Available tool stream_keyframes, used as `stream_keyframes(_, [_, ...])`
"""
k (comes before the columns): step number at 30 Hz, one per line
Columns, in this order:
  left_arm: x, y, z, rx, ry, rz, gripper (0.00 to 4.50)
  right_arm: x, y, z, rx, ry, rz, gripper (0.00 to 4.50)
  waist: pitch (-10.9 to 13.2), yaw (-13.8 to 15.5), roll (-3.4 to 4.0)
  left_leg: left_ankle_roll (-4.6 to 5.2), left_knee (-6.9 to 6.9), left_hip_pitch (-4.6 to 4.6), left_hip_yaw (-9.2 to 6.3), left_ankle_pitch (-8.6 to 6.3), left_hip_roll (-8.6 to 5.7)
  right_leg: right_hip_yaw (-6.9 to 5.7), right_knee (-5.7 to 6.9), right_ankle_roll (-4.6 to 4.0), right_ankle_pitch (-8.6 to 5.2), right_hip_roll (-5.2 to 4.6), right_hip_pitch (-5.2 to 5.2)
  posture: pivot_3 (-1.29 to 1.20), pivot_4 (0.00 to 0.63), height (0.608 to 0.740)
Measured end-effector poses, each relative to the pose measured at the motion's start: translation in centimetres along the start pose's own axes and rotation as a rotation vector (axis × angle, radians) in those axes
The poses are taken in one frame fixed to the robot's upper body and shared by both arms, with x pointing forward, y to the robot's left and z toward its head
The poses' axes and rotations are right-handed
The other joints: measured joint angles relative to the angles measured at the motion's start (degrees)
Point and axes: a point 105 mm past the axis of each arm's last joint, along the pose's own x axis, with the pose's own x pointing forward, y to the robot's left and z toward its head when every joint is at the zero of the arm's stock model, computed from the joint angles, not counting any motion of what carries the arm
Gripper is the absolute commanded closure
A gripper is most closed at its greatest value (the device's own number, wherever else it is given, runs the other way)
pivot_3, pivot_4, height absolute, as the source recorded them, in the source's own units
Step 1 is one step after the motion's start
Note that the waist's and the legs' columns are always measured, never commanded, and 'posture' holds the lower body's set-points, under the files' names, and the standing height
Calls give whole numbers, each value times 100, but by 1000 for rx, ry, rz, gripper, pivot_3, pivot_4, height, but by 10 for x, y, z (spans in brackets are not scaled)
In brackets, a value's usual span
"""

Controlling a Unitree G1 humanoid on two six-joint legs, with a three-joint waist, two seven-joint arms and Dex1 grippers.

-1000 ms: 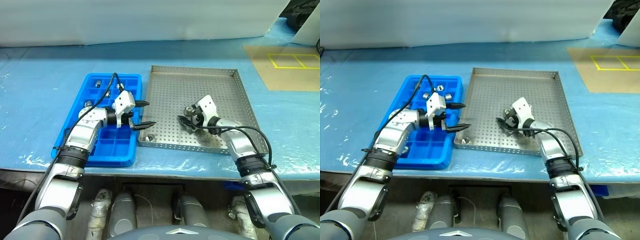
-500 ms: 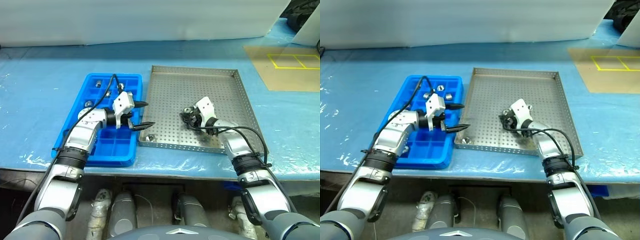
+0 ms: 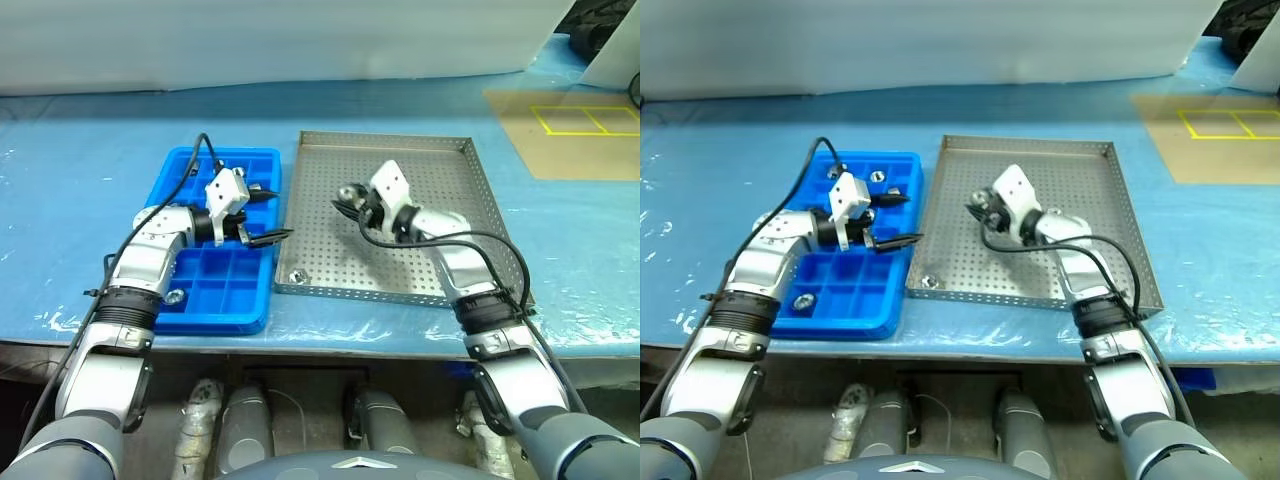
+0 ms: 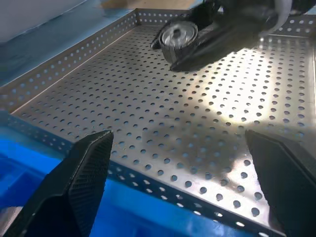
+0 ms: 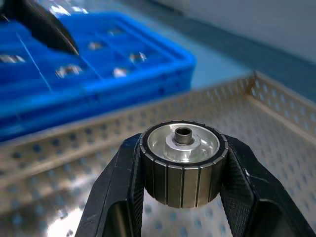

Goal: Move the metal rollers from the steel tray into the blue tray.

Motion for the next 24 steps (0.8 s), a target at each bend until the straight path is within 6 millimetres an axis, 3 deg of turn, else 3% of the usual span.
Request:
stream_keyframes(4, [-27,12,1,-5,30,67,0,25,31,25,9,-75,160,2853,0,25,-1,-1,-13,-1,-2,0,1,-6,-2,-9,-6,0,-4,39,150,740])
stream_keyframes(10, [-77,16,-6,-59,86,164,0,48,67,15,44,-57,323,2853,1,164,-1,-5,-23,-18,-7,2,1,-19,-4,-13,-13,-4,-16,180,150,740])
stream_keyframes(16, [-143,4,-9,-109,149,326,0,66,100,29,48,-112,487,2853,6,277,-13,-7,-36,-25,-17,1,43,-38,0,-29,-27,0,-27,293,150,740])
stream_keyframes(21, [-162,-10,-8,-140,158,384,0,75,133,31,44,-129,622,2853,8,511,-13,-13,-40,-23,-15,3,47,-41,-1,-28,-35,-3,-24,293,150,740])
stream_keyframes(24, [-163,-18,-7,-145,165,387,0,80,148,18,59,-94,658,2853,8,604,-13,-14,-41,-21,-16,4,48,-41,0,-27,-35,-4,-23,293,150,740])
